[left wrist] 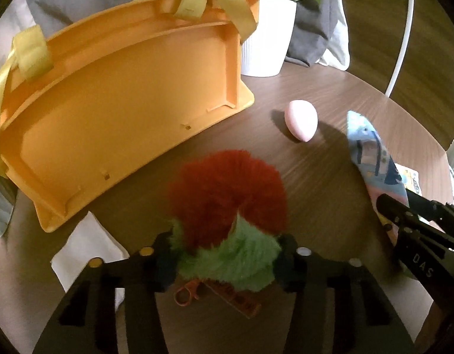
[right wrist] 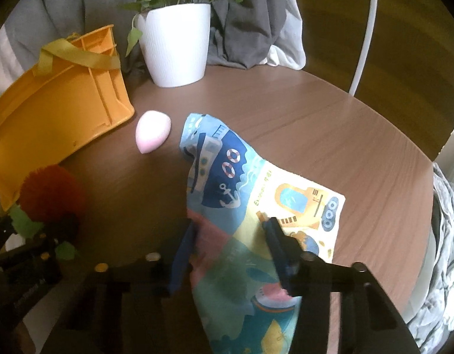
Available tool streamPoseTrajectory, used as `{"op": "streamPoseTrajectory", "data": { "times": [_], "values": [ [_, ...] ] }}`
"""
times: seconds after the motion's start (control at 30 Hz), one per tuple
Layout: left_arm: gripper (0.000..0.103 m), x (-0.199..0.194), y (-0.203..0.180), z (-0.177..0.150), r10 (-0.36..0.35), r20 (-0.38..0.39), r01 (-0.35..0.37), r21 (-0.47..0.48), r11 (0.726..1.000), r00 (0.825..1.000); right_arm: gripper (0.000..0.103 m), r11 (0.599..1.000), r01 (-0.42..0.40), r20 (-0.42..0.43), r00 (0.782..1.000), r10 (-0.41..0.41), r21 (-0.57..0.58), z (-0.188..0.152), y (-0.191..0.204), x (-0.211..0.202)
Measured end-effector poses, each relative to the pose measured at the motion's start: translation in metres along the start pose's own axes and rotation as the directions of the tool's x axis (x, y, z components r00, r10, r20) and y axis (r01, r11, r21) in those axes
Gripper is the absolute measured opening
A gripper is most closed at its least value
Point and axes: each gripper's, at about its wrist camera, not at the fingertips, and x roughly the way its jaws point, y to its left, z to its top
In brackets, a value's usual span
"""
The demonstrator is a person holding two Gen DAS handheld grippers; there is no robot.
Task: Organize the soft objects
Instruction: 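Grasp the red-green fuzzy plush with the left tool while the right tool grasps the blue cartoon cloth, then lift and carry the fuzzy plush and cartoon cloth over the orange crate with both tools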
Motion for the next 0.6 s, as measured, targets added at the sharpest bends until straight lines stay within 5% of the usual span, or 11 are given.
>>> {"op": "streamPoseTrajectory", "data": {
  "times": [0.23, 0.6],
  "values": [
    [0.031, -0.004, -0.001, -0.003, 0.005, 0.014, -0.005, -0.022, 1.000, 1.000, 0.012, 0.999, -0.039, 0.004, 0.999, 0.039, -0.019, -0.001, 0.000, -0.001],
    [0.029, -0.035, -0.003, -0.004, 0.015, 0.077, -0.010, -0.068, 0.998, 0.997, 0.010, 0.992, -0.114, 0.037, 0.993, 0.115, -0.046, 0.008, -0.001, -0.026]
  ]
}}
